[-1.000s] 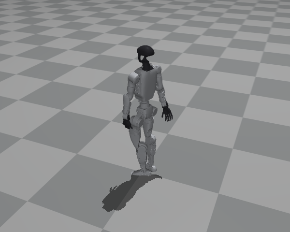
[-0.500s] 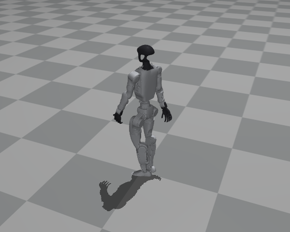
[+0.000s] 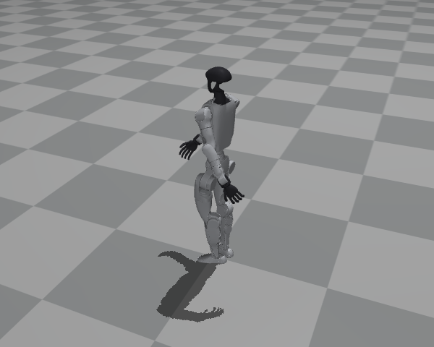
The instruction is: In place motions
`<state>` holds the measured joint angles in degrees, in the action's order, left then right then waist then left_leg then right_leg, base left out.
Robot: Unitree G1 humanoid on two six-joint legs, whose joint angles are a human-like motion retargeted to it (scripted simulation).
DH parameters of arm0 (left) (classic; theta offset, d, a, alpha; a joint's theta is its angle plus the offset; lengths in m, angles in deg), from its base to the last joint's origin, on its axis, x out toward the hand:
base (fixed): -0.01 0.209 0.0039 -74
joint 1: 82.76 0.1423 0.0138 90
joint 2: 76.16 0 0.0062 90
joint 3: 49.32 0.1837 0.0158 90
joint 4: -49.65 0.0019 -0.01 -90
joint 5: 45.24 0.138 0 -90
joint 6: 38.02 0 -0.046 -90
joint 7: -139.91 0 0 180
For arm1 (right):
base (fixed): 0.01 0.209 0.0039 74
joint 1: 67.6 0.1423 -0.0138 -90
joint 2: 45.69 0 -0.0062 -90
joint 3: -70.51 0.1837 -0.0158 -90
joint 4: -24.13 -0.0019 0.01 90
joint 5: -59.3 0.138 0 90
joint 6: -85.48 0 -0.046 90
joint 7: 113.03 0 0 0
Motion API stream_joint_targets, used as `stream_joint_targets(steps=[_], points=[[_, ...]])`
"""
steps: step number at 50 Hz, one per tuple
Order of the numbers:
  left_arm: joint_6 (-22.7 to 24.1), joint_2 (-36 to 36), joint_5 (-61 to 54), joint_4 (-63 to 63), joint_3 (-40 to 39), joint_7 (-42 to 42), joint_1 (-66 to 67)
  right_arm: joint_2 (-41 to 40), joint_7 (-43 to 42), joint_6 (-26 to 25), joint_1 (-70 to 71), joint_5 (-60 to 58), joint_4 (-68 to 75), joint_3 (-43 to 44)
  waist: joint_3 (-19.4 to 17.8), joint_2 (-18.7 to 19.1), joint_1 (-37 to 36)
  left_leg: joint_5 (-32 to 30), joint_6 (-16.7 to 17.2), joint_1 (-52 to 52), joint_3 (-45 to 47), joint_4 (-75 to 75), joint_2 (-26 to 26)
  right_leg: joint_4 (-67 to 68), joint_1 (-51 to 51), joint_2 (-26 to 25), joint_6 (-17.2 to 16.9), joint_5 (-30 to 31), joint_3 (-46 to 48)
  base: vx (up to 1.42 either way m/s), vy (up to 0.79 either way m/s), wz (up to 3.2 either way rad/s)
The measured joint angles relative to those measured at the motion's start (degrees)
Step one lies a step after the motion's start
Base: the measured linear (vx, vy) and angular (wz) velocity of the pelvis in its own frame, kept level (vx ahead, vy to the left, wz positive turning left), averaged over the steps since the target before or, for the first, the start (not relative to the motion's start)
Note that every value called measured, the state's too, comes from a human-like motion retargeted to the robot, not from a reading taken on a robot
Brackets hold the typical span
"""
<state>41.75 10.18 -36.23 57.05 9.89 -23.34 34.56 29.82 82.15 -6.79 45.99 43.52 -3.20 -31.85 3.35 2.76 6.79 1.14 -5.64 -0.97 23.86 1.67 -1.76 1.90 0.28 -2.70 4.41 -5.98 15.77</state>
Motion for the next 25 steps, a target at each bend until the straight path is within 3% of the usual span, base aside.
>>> stream_joint_targets(steps=[8,14,20,25], points=[[1.8,-3.7,-4.9,0.0,5.5,-7.7,-16.4,2.8,-5.0,-2.4,-11.8,-8.9,18.1,1.2,0.5,-0.8,0.9,0.1,-0.2,0.1,0.5,0.1,0.1,0.0,0.2,-0.1,-0.1,0.2,-0.1,0.00,0.00,0.00],[3.1,-5.6,-7.7,-3.3,11.1,-6.8,-33.4,7.2,-7.9,-9.0,-23.2,-12.5,33.0,7.7,0.4,-1.2,1.5,0.2,-0.3,-0.1,2.1,0.3,0.4,-0.4,0.3,-0.5,0.0,0.8,-1.4,-0.03,-0.03,-0.24],[4.0,-6.0,-9.3,-11.6,14.9,-4.0,-46.7,12.4,-6.9,-10.4,-36.3,-9.1,34.7,15.3,0.2,-1.4,2.4,0.2,-0.3,-0.1,3.1,0.4,0.4,-0.5,0.5,-0.6,0.0,1.2,-2.4,-0.02,-0.01,-0.10],[5.0,-4.6,-9.7,-18.1,17.8,-3.6,-53.1,15.0,-11.0,-12.6,-43.4,-0.9,34.7,20.5,-0.1,-1.1,2.3,0.3,-0.1,-0.4,4.7,0.6,0.5,-0.3,1.1,-0.7,0.2,1.6,-4.0,-0.05,0.02,-0.28]])
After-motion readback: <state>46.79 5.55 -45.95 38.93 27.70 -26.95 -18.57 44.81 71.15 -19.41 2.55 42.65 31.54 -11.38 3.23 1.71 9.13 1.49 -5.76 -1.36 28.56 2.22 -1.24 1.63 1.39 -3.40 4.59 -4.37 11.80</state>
